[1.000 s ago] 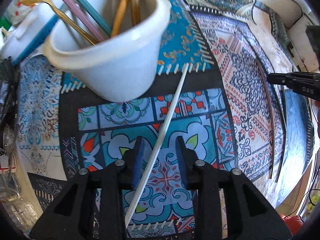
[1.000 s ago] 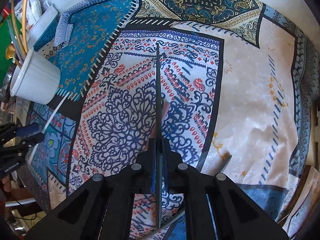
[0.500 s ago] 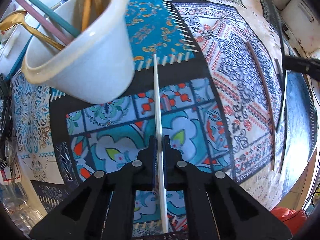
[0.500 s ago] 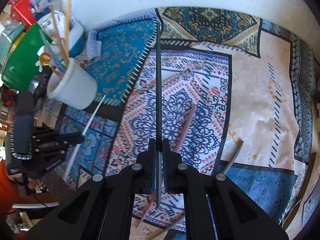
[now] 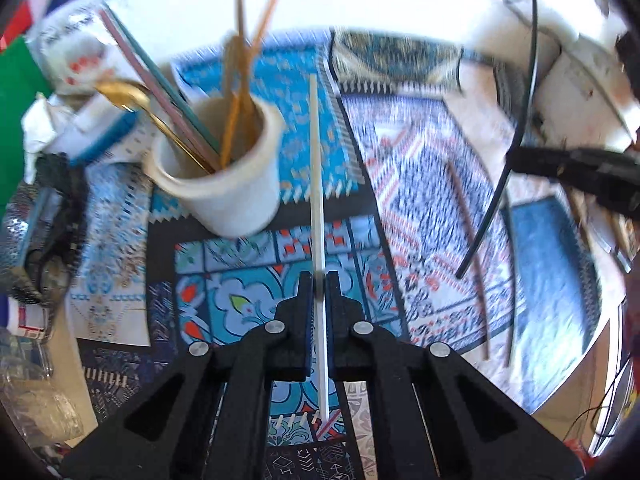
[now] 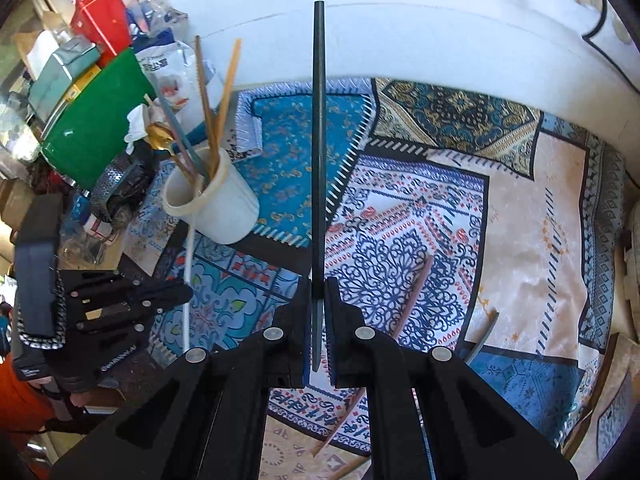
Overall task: Organize utensils
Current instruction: 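Lower the white and grey chopsticks into the white cup and open both tools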
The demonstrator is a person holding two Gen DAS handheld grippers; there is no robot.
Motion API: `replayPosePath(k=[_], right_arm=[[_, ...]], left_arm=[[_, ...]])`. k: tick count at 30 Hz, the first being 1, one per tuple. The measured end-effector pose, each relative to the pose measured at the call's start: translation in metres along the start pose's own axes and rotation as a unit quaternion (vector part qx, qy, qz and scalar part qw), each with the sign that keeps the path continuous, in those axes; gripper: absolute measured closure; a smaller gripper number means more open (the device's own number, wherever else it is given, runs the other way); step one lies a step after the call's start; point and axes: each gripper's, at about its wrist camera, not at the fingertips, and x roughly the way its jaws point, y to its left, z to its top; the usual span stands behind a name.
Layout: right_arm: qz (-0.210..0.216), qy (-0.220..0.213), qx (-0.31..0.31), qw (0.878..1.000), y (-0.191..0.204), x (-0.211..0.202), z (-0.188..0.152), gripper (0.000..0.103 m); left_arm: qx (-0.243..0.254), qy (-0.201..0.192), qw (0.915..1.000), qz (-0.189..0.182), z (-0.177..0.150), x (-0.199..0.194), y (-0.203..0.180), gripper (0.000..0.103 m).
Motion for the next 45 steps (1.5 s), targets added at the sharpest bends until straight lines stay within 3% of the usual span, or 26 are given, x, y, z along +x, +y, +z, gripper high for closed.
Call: replayPosePath(k=[9,24,31,45], right_arm=[[0.013,-0.042,-0.042,0.998,0.036,-0.019,0.028,0.098],[0.035,-0.117,-0.069,0.990,0.094,-0.023,0.087,0.098],[0.028,-0.110,-0.054,0.992,0.108,0.007,0.103,0.098],[-0.030,-0.039,-0.059,0.997,0.114,0.078,0.093,0.097]], left_arm=[[-0.036,-0.089,0.9954,0.008,0.029,-0.062,0.028,0.100],[-0.054,-0.187,0.9806,0.020,0.067,-0.137,0.075,0.100],[-0.059,-0.184,0.9812,0.008,0.085,-0.124,0.096,0.100],[-0.067,-0.103,0.9918,-0.035,0.084,-0.049,0.122,0.100]])
